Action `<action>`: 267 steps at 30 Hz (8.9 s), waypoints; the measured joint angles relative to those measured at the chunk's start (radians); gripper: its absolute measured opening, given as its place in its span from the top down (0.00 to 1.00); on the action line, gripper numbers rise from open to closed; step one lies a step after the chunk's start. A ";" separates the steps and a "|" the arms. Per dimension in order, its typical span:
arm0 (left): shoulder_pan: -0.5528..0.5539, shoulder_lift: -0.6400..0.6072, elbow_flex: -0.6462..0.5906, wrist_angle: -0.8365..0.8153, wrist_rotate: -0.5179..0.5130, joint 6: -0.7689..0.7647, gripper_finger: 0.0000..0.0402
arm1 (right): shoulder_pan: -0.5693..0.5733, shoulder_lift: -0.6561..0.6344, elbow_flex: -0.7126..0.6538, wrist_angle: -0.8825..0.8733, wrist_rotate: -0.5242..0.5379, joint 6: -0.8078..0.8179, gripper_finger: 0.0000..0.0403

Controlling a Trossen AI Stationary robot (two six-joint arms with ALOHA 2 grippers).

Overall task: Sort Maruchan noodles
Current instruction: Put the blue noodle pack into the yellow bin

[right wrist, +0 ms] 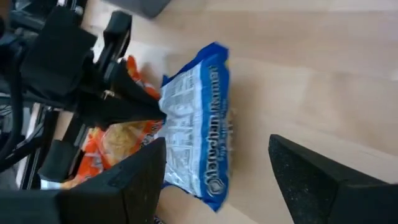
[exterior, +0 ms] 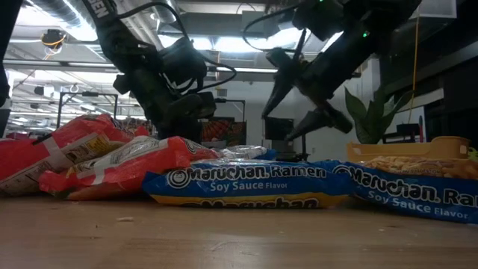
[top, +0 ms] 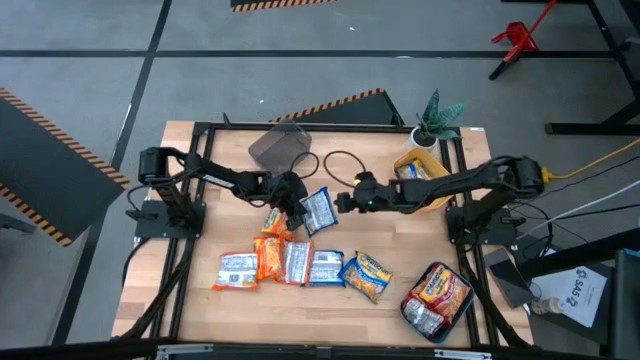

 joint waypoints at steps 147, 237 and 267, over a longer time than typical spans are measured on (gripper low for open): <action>0.130 -0.464 -0.003 -0.050 -0.227 -0.100 1.00 | -0.912 -0.502 0.000 -1.098 0.031 -1.012 0.71; -0.083 -0.406 0.042 0.071 0.246 0.182 1.00 | 0.043 -0.645 0.075 -0.918 -0.260 -0.275 0.90; -0.433 0.366 0.563 0.074 -0.029 0.243 1.00 | 0.549 -0.341 0.070 -0.874 0.018 0.179 0.54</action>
